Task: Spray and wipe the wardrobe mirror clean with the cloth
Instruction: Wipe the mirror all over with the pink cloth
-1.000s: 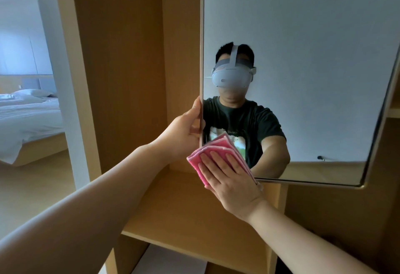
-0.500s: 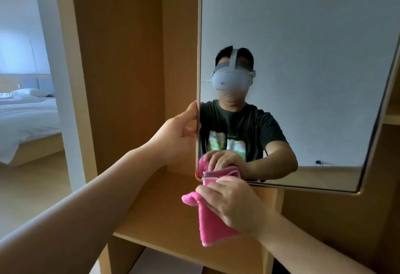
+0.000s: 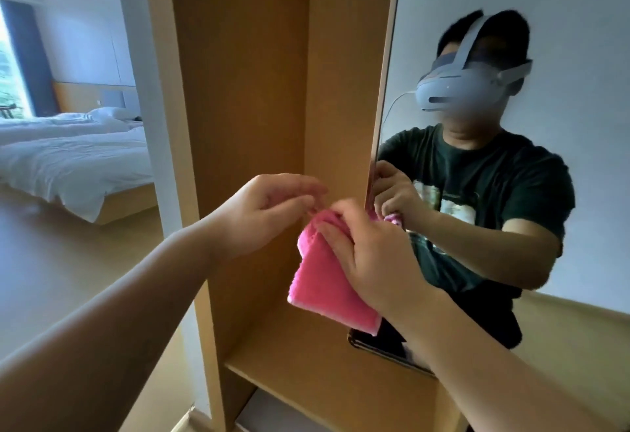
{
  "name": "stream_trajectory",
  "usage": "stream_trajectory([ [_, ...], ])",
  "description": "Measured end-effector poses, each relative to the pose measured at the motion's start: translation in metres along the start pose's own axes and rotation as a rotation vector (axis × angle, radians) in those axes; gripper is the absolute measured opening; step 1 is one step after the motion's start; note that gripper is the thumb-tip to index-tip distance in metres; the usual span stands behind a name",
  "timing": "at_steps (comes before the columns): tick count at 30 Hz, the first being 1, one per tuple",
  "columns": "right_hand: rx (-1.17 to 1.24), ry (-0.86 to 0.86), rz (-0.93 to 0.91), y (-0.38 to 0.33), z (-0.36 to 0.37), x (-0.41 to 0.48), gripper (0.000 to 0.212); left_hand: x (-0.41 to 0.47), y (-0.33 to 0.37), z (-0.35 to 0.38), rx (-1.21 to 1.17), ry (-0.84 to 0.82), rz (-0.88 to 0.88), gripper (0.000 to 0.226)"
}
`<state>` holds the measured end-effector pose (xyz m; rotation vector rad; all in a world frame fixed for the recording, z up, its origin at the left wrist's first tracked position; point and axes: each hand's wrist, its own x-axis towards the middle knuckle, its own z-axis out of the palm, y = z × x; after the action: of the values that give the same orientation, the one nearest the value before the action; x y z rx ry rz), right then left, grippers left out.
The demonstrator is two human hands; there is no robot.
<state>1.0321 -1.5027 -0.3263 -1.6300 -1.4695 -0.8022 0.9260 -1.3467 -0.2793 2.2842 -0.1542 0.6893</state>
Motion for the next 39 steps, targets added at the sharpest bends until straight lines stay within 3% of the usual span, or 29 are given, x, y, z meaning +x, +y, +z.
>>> stream_trajectory([
  [3, 0.056, -0.019, 0.066, -0.013, -0.032, 0.066, 0.036, 0.031, 0.049, -0.047, -0.040, -0.233, -0.052, 0.039],
  [5, 0.085, -0.030, 0.096, -0.024, -0.058, 0.115, 0.038, 0.057, 0.083, -0.075, 0.037, -0.290, -0.101, 0.053],
  [8, 0.148, -0.060, 0.118, -0.040, -0.108, 0.190, 0.041, 0.101, 0.135, -0.116, 0.190, -0.186, -0.090, 0.034],
  [11, 0.150, -0.177, 0.149, -0.051, -0.173, 0.259, 0.059, 0.146, 0.194, -0.160, 0.226, -0.099, -0.053, 0.007],
  [14, 0.156, -0.297, 0.241, -0.055, -0.237, 0.303, 0.081, 0.183, 0.250, -0.194, 0.224, -0.016, -0.032, 0.012],
  [17, 0.144, -0.165, 0.290, -0.061, -0.288, 0.328, 0.073, 0.205, 0.298, -0.203, 0.202, 0.086, 0.025, 0.017],
  [19, 0.317, -0.017, 0.404, -0.062, -0.315, 0.338, 0.057, 0.213, 0.324, -0.200, 0.125, 0.141, 0.081, 0.016],
  [22, 0.817, 0.154, 0.552, -0.062, -0.344, 0.349, 0.056, 0.221, 0.358, -0.191, -0.004, 0.229, 0.178, 0.017],
  [24, 1.023, 0.174, 0.568, -0.065, -0.358, 0.355, 0.056, 0.229, 0.376, -0.184, -0.048, 0.288, 0.214, 0.029],
  [28, 1.167, 0.121, 0.573, -0.066, -0.376, 0.366, 0.053, 0.241, 0.402, -0.173, -0.041, 0.360, 0.250, 0.044],
  [32, 1.055, 0.137, 0.543, -0.072, -0.387, 0.375, 0.051, 0.251, 0.415, -0.173, 0.106, 0.463, 0.265, 0.041],
  [35, 0.850, 0.241, 0.519, -0.076, -0.393, 0.389, 0.023, 0.261, 0.417, -0.185, 0.216, 0.504, 0.271, 0.026],
  [39, 0.455, 0.247, 0.317, -0.087, -0.412, 0.421, 0.020, 0.275, 0.412, -0.210, 0.296, 0.554, 0.291, 0.021],
])
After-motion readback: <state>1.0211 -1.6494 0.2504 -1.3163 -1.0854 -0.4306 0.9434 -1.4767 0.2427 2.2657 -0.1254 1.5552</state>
